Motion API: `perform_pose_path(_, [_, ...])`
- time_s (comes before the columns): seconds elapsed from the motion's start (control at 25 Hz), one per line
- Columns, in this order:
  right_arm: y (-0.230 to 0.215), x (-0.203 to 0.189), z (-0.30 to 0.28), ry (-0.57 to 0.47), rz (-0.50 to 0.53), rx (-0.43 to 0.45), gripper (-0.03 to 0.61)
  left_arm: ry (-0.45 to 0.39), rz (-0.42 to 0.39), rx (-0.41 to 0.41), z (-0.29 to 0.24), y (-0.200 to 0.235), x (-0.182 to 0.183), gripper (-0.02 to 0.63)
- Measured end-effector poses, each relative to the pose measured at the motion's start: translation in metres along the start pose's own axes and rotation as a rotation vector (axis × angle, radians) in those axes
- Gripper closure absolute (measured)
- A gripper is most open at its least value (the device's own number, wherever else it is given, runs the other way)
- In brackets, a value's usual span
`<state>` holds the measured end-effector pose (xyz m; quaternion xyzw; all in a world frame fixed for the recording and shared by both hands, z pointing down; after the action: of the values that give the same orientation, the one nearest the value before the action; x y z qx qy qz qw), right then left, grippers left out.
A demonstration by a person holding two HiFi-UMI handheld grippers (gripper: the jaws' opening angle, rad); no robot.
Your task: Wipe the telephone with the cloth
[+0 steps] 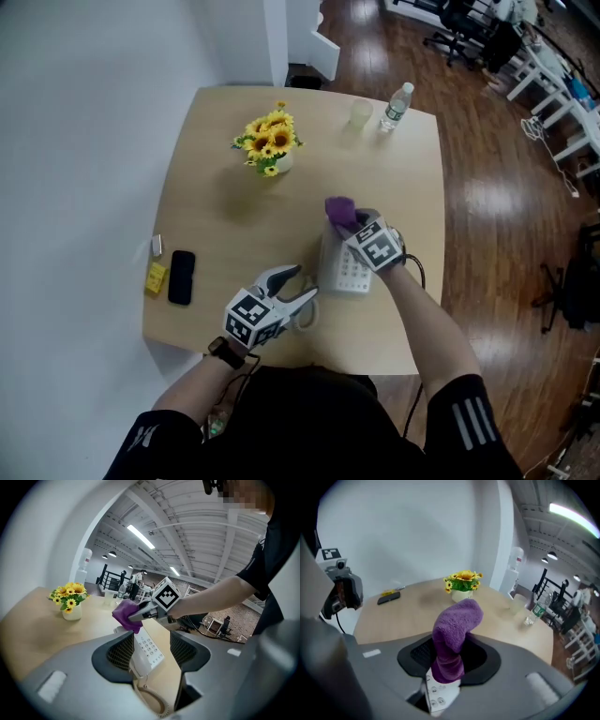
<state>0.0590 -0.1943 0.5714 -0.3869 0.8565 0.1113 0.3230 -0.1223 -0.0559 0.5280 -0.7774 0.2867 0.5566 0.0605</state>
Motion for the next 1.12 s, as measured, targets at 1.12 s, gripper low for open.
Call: perform_pose_path(1.12, [0.081, -0.079, -0.009, 0.166, 0.420, 0.019, 0.446, 0.019, 0.057, 0.102, 0.001, 0.017, -0.007, 0.377])
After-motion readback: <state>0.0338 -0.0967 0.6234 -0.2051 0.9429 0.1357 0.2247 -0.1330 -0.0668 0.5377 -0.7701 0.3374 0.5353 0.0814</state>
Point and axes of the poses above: the fingertips, and each gripper's own axes: z backward along the fingers, y to its left, x out of its top, the point moved 8 cm from there along z, backward along the fingers, and after that the axes turned 8 degrees about -z, right-handed, at the moved point
